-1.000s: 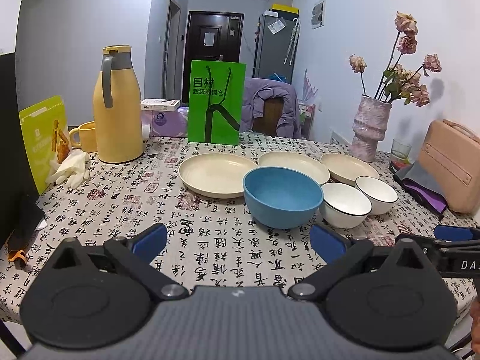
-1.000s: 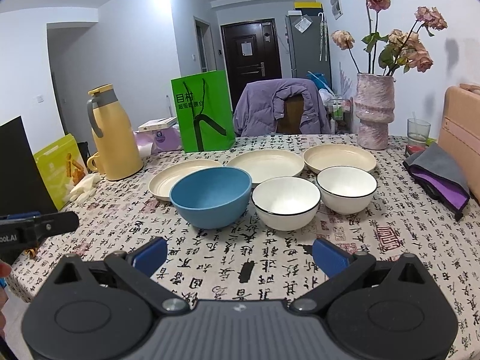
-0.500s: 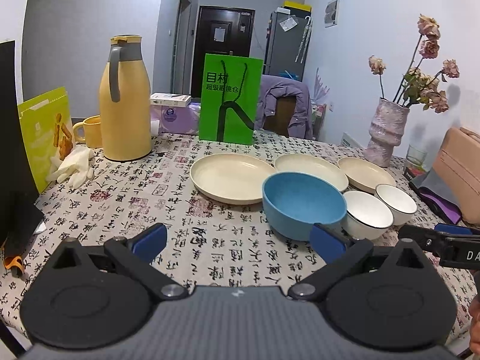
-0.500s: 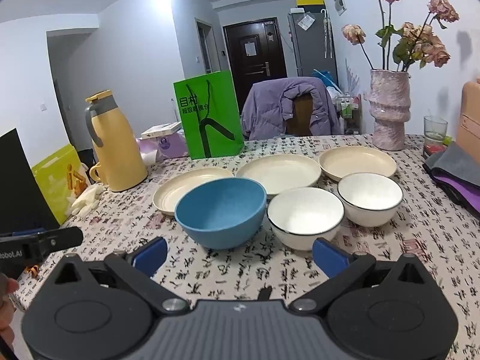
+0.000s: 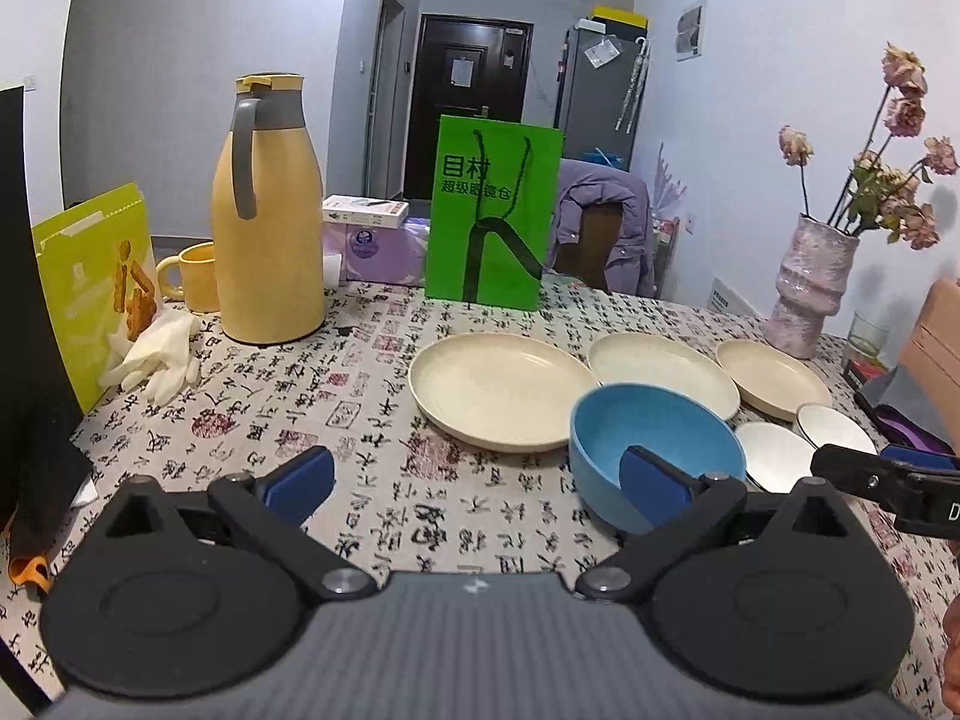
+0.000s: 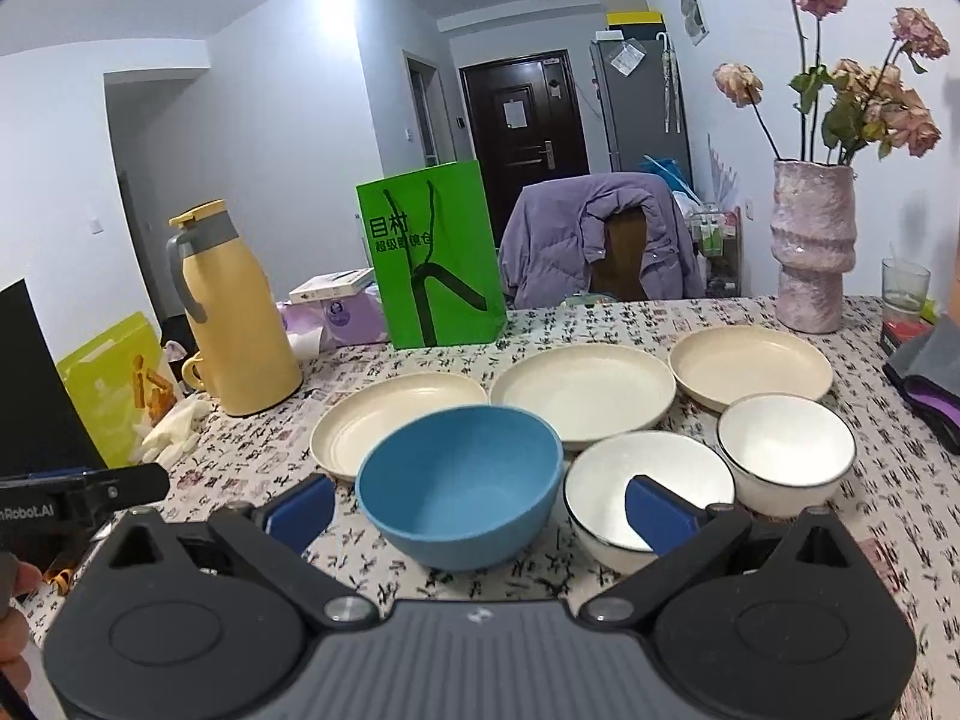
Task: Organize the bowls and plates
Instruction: 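Move both grippers forward past the bowls toward the cream plates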
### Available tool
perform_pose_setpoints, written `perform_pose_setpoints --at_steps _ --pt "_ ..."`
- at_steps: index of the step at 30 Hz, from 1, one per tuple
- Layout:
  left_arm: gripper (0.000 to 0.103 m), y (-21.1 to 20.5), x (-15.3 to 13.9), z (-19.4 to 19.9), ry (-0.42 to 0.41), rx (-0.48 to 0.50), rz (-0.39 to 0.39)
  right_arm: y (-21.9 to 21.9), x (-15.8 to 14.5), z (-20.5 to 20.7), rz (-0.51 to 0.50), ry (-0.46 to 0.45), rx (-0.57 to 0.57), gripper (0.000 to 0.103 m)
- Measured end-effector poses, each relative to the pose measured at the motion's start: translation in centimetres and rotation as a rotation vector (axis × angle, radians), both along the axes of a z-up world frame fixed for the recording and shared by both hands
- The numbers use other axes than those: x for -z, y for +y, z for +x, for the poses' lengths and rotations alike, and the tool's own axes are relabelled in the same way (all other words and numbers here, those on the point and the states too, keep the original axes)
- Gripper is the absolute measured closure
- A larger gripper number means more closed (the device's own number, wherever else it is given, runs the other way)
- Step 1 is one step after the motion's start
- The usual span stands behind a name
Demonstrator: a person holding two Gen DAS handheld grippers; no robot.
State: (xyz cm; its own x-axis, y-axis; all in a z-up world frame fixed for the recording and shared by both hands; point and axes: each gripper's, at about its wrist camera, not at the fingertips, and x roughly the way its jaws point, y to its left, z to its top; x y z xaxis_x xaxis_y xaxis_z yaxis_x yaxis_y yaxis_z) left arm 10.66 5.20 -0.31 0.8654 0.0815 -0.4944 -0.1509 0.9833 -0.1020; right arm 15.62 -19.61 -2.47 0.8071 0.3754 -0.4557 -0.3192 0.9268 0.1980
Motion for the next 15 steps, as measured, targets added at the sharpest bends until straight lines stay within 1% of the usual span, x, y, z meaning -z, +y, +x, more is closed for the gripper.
perform_pose_setpoints --at_steps 4,8,13,15 --pt "0.000 0.7 0.0 1.2 0.005 -0.023 0.001 0.8 -0.1 1.3 0.001 0.001 -0.016 0.000" --pt "0.000 1.9 -0.1 2.4 0.001 -0.057 -0.030 1.5 -0.3 2.7 -0.005 -0.007 -0.020 0.000" --pt "0.000 3.4 -0.2 4.0 0.001 -0.121 -0.047 2.6 -0.4 4.5 -0.020 -0.009 -0.029 0.000" --pt "0.000 4.0 -0.4 4.6 0.001 -0.130 -0.058 2.9 -0.5 5.3 -0.022 -0.012 -0.030 0.000"
